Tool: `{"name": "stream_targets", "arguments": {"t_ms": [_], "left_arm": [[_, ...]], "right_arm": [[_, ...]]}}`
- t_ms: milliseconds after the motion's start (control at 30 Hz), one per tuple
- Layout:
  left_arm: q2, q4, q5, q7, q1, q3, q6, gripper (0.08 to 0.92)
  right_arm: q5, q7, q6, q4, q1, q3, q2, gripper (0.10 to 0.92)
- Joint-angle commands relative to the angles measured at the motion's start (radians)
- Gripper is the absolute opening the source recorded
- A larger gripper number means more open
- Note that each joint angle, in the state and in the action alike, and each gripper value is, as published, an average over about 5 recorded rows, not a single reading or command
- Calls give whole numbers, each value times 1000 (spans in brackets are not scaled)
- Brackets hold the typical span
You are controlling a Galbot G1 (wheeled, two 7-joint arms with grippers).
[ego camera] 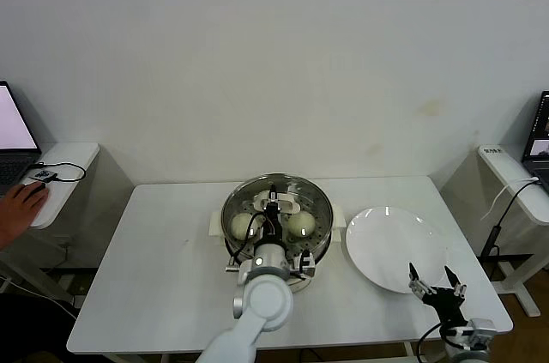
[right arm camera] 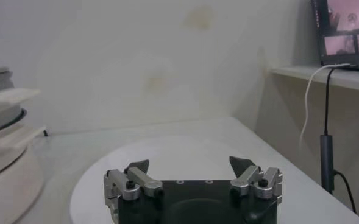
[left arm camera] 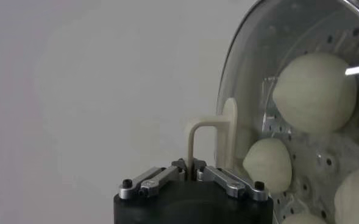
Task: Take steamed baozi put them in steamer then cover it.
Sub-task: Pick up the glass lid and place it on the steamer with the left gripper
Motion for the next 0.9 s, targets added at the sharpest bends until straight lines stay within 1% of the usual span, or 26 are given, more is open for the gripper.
{"name": "stream_targets", "arguments": {"t_ms": [33,600,900], "left_arm": [[-7,8,6,2,-4,2,0,136],[-15,30,-12,-9,-8,0,-7,136],[-15,36,-30,-47,3,-4,-29,136]], "right_arm": [[-1,0,1,1,-2,2,1,823],[-1,-2,6,-1,-6,8,1,823],[-1,-3,7,-1,-9,13,-2,823]]}}
